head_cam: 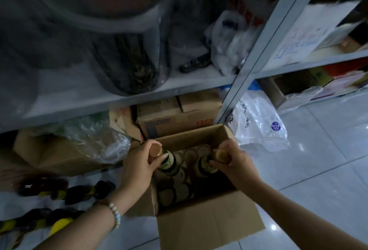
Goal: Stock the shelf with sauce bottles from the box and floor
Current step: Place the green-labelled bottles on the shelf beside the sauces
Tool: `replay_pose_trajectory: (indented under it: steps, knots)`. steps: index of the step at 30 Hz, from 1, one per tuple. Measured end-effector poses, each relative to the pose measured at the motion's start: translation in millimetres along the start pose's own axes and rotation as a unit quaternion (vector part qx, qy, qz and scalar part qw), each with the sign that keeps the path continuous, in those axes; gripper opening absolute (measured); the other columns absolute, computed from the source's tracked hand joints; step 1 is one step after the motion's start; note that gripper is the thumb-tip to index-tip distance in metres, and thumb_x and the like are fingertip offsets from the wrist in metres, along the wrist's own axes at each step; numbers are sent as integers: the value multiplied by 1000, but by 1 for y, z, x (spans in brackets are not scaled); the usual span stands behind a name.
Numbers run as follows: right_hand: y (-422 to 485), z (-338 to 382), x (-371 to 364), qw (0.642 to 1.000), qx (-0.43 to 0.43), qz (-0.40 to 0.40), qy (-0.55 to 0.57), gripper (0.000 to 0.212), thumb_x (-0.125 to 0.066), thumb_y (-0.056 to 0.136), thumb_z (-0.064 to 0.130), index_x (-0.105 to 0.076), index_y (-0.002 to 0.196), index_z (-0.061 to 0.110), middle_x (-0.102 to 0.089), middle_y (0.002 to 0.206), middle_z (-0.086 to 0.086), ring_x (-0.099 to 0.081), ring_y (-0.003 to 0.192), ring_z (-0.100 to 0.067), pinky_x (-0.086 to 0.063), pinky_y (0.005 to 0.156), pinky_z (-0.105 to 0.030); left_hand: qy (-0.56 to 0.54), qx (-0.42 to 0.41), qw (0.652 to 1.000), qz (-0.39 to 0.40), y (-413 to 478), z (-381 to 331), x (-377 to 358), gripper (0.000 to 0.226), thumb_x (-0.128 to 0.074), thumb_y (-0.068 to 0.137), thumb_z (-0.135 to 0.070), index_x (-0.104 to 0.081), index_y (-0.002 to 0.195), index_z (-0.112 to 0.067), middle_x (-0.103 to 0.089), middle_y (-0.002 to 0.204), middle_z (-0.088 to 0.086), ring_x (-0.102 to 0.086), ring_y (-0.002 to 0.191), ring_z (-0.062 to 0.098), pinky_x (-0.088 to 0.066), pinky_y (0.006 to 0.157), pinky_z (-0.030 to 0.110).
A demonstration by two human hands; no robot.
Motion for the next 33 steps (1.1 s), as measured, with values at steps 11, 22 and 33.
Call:
replay_pose_trajectory:
  steps: [11,22,33]
  knots:
    - [-63,331,277,957,214,-76,181,29,-79,66,29,-58,84,21,-68,73,13,-63,66,0,-46,58,-10,28,-170,969,-178,-40,-334,336,28,-62,66,-65,-61,77,-40,-67,75,-19,-62,70,-2,-49,56,20]
    - [-191,662,432,848,427,-76,305,37,-69,63,50,-67,90,25,-73,87,3,-68,87,-7,-54,74,-19,-74,-238,891,-379,-188,-534,604,37,-64,72,-64,-64,76,-27,-70,73,-10,-65,72,0,-48,63,19]
    - [-266,864,364,775,450,25,443,34,-54,80,49,-65,88,19,-65,71,-1,-63,64,-14,-53,60,-29,-229,-333,840,-363,-289,-553,786,29,-51,79,-40,-50,83,-11,-57,59,-8,-59,56,13,-50,60,22]
Point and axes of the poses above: each hand's wrist, its own y-axis towards the middle knuckle, its own x-axis out of the back of the hand, z = x × y, the point moved 7 cm from there along y, towards the middle knuckle
